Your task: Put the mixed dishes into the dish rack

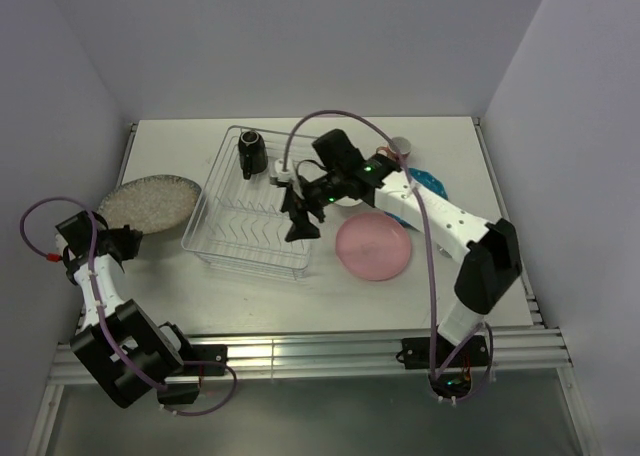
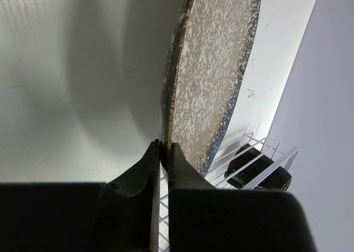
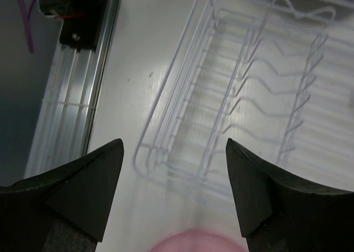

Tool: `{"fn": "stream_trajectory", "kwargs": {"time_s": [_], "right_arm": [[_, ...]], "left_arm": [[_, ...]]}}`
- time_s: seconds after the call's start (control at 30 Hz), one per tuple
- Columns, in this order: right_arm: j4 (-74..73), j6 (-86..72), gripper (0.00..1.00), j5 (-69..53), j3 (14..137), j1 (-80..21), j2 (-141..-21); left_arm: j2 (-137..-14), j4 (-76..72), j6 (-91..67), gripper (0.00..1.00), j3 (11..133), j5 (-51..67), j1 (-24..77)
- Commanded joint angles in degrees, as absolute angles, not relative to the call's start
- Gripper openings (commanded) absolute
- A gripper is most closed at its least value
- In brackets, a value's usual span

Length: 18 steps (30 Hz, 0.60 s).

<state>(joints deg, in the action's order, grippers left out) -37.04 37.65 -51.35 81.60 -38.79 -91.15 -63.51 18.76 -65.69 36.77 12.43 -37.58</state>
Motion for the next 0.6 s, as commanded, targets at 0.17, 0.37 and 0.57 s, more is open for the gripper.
{"fn": "stream_trajectory", "kwargs": {"time_s": [0.17,0.37,0.57], "right_arm": [[-31.0,30.7,0.81,-43.2,105.5,-47.3,-106.2],[-28.4,30.3,0.81,-39.7,114.6,-51.9,-114.2],[-19.3,24.4,0.79,-35.4,124.4,-54.8,-122.9]], "left_arm": [[-59.9,10.9,-69.4,0.00,42.4,18.8,-38.0],[-58.7,11.8,-71.0,0.00,43.6,20.0,-38.0],[-57.8,12.4,-72.2,0.00,42.5,21.8,-38.1]]}}
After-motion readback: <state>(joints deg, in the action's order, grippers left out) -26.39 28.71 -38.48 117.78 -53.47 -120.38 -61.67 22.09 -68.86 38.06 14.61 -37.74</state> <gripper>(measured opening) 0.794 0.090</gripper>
